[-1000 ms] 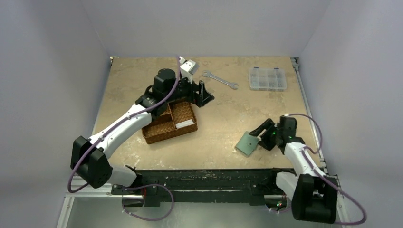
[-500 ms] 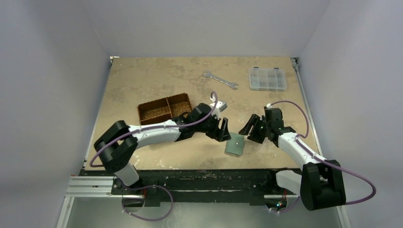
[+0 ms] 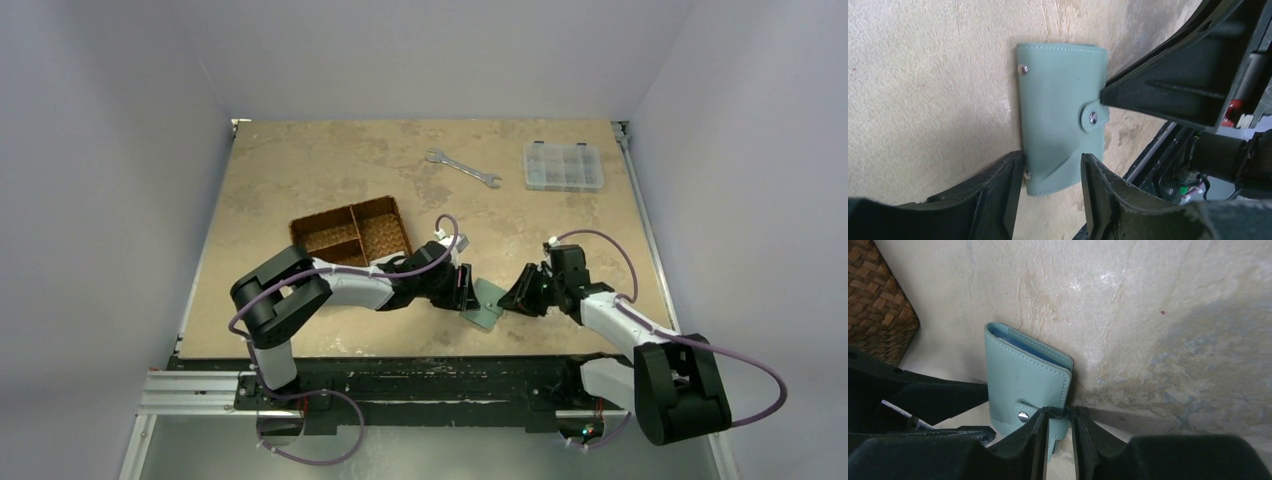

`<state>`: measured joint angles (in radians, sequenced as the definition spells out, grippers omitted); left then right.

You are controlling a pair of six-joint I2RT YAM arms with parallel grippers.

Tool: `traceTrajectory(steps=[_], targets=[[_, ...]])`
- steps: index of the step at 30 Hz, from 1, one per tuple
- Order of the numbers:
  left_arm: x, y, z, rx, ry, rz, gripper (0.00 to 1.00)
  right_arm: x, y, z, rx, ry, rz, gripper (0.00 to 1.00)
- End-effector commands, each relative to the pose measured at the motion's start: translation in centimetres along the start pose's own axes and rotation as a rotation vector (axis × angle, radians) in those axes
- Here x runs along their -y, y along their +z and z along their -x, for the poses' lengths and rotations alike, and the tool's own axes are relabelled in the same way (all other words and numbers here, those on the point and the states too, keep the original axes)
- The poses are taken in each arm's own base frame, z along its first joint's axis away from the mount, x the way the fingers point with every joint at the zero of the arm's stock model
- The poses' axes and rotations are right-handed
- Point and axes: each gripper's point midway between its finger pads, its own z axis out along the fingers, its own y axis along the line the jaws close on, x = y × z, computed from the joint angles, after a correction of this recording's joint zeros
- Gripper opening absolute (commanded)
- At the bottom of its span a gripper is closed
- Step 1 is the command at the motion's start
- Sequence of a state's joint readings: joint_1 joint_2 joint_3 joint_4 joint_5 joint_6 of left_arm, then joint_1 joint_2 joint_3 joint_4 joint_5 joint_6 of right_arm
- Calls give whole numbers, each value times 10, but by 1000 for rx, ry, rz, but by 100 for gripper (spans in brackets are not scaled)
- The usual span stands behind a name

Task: Put the credit cards into the card holder
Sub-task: Open the card holder at the center of the board.

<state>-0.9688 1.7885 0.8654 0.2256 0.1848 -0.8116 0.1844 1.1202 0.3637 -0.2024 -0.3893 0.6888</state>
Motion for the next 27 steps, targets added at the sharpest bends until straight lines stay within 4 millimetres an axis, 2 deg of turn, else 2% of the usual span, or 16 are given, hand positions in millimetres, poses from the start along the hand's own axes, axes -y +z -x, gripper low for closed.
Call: traceTrajectory(steps=[1,6,11,15,19,20,24,27], targets=[[12,10,12,43,-47,-62,49,-4,10,-4,-10,3,45,26],[30,14,15,25,-112,-188,41,-1,21,-11,-37,35,64,17],[58,3,29,60,-164,-337,30,-5,24,-8,-21,35,84,16],[62,-1,38,96,-150,-348,22,-6,24,-4,3,18,73,18],[41,1,43,112,-111,-231,6,-1,17,12,69,-83,-42,34],[35,1,44,117,-92,-189,2,-5,13,16,92,-112,-61,40],[23,-7,54,152,-15,-95,0,-29,-1,24,188,-219,-173,58],[25,-13,60,172,9,-87,0,-36,-8,29,245,-276,-291,63]])
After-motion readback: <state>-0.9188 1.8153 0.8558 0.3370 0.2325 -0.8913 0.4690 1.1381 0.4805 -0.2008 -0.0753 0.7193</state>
